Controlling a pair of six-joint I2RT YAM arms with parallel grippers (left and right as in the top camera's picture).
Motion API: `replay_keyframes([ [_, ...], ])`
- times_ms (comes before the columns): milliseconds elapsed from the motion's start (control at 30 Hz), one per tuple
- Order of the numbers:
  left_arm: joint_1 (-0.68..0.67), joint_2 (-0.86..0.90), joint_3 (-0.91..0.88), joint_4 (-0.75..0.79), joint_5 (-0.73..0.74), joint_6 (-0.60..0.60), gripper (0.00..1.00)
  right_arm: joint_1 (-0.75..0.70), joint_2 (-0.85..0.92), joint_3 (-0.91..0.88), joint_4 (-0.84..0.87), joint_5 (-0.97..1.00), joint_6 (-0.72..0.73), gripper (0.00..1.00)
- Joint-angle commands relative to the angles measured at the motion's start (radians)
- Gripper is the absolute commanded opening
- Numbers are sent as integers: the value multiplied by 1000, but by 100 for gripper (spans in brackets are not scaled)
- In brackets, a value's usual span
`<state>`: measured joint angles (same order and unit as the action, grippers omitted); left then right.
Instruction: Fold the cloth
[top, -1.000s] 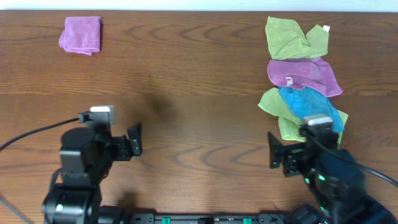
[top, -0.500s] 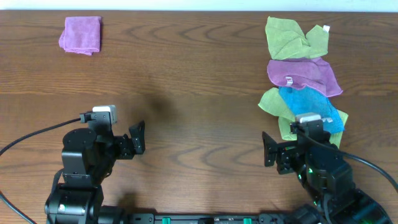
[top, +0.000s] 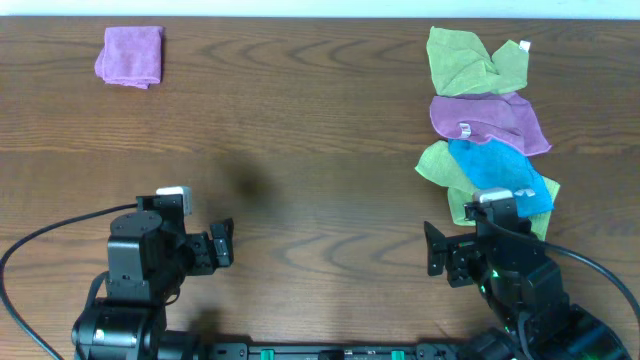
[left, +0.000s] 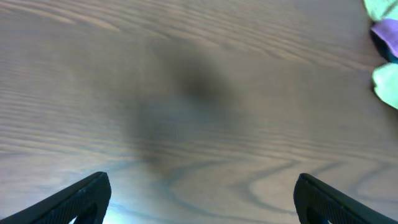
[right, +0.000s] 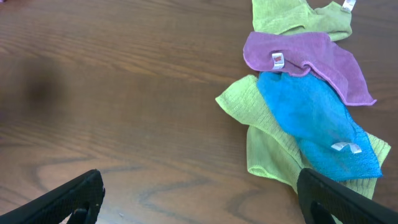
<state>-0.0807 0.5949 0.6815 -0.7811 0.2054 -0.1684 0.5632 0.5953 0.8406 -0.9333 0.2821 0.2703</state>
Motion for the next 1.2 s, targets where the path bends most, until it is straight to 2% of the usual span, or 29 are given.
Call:
replay_keyframes([
  [0, -5, -80, -4, 35, -108, 16, 96, 6, -4, 6, -3, -2, 13, 99],
  [167, 9, -303, -187, 176, -135, 138, 95, 6, -4, 6, -3, -2, 13, 99],
  [400, 53, -473, -442, 397, -116, 148, 95, 6, -4, 6, -3, -2, 14, 99],
  [533, 63, -501, -507, 422, -106, 192, 96, 6, -4, 6, -3, -2, 13, 99],
  [700, 63, -529, -571, 424, -103, 192, 95, 6, -4, 6, -3, -2, 14, 99],
  [833, 63, -536, -575, 425, -105, 228, 95, 6, -4, 6, -3, -2, 14, 99],
  [1167, 63, -540, -575, 424, -104, 229, 95, 6, -4, 6, -3, -2, 14, 99],
])
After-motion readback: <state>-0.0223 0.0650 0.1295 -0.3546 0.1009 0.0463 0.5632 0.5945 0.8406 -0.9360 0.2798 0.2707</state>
